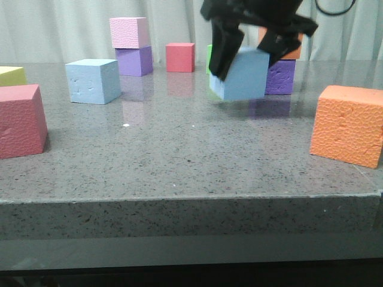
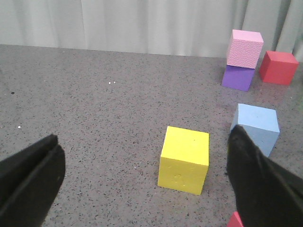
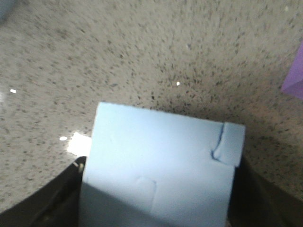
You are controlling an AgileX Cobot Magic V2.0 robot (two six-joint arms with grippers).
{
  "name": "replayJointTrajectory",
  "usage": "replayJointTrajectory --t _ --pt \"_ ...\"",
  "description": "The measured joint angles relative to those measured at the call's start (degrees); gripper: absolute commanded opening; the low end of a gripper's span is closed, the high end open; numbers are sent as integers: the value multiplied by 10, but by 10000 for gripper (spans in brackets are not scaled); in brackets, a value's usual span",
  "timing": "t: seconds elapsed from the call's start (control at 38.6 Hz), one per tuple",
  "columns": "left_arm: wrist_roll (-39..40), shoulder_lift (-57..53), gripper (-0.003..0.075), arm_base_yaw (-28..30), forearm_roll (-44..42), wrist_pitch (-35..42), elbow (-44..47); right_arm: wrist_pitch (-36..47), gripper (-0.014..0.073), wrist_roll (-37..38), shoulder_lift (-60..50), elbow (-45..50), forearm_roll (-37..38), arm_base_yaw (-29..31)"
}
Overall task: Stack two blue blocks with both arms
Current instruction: 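Carry the light blue cube toward the left arm's side and set it down, then open the right gripper and raise it away from the cube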
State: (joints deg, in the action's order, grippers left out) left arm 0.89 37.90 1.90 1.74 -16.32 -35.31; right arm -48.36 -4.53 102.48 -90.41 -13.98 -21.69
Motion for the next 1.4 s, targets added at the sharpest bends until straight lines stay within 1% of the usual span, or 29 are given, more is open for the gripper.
replayJointTrajectory --t 0.18,0.49,1.06,1.14,1.22,1.29,1.4 --pt "0 1 673 0 0 0 0 -5 416 0 -23 0 0 -34" --pt "0 1 673 0 0 0 0 -9 416 0 -9 0 -6 -118" --pt "0 1 673 0 0 0 0 -22 420 1 42 0 -5 -122" --pt "0 1 673 0 0 0 0 -24 464 1 44 0 -5 -122" --pt "0 1 673 0 0 0 0 -25 555 1 44 0 -5 -122" --pt "0 1 673 0 0 0 0 -25 664 1 44 0 -5 -122" --pt "0 1 673 0 0 0 0 -27 640 1 45 0 -5 -122"
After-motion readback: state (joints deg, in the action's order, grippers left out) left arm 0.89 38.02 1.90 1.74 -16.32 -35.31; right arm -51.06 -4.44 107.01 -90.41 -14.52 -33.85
